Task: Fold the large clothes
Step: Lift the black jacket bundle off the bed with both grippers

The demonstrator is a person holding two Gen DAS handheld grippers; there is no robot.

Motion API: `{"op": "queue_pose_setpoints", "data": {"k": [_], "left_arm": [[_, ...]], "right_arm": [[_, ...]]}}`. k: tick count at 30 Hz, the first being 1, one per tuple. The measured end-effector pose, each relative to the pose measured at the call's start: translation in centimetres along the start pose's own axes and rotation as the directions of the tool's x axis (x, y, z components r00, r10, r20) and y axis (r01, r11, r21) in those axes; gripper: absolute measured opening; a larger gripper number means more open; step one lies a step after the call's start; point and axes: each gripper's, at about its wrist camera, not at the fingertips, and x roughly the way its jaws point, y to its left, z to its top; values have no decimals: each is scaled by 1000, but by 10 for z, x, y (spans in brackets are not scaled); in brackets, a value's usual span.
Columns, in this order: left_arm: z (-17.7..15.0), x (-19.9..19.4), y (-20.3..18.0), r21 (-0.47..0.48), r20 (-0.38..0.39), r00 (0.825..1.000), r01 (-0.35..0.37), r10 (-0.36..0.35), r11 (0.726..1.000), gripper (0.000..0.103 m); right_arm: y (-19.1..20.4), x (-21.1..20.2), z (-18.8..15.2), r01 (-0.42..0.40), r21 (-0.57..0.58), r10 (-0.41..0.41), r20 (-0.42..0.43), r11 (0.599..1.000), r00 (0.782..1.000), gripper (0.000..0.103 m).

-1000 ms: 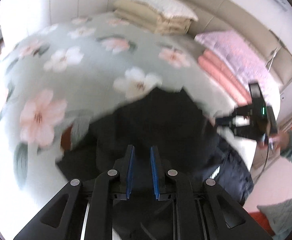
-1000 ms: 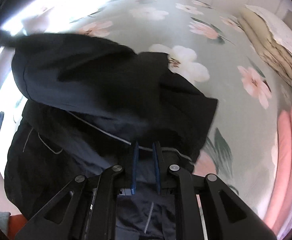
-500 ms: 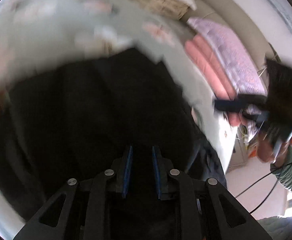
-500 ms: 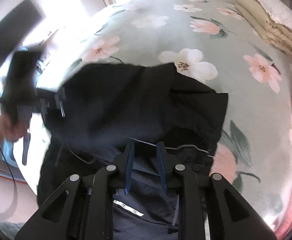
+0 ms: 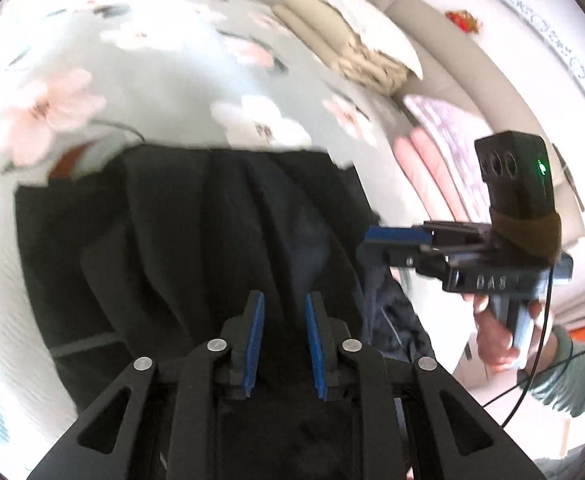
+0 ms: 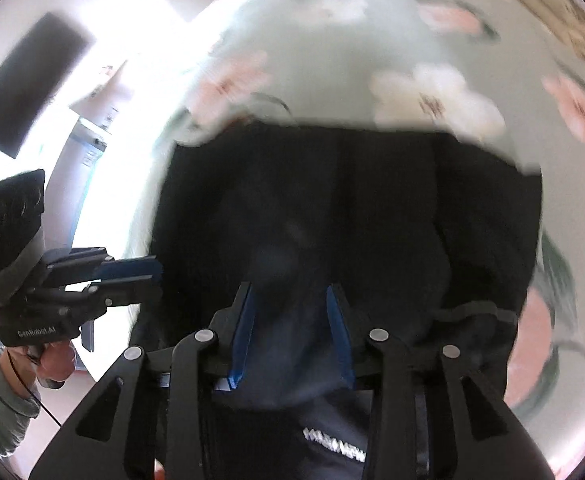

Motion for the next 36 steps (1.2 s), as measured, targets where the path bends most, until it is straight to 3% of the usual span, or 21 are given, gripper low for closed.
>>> {"op": "queue_pose_setpoints", "data": {"k": [2,5,7,10,14,20,22,23,25,28,31,33,36], "left_arm": [[4,12,10,-10,-24,998,-57,57,998,27],[-9,42,29,-44,-104,989,-107,102,993,27],[-24,61,34,-48,-147,980,-142,134,989,27],[-46,79,41,-57,-184,974,-148,135,987,28],[-51,81,48,-82,-155,982,-120,106,989,29],[-46,51,28,-23,-158,979,-134,128,991,29],[-49,36,15,-4,-136,985,-107,106,994,38],[-49,31,9,-6,-127,987,-96,94,995,49],[-57,28,1,-4,-122,988,-93,92,996,52],[-71,44,6,-5,-158,977,-144,141,990,52],[-85,70,26,-22,-189,973,-137,130,990,53],[-87,72,33,-56,-158,983,-105,95,993,54],[-87,67,33,-60,-146,986,-88,79,994,54]], "right_arm": [[8,7,10,15,-11,-15,4,1000,1000,50],[14,34,15,111,-38,-112,-37,993,993,50],[12,60,3,216,-60,-222,-117,974,968,50],[-5,83,-29,249,-42,-252,-209,968,945,49],[-21,98,-49,238,6,-233,-190,971,954,51],[-11,82,-37,253,11,-246,-188,967,951,52],[1,57,-38,226,13,-222,-155,974,963,54],[9,43,-40,204,5,-202,-126,979,971,54],[21,30,-46,187,-14,-187,-96,982,978,56],[26,48,-60,213,-38,-216,-138,976,967,56],[-1,92,-78,215,3,-209,-215,977,954,57],[-12,96,-83,186,65,-171,-187,980,967,58],[-6,93,-84,223,58,-210,-179,973,961,58]]}}
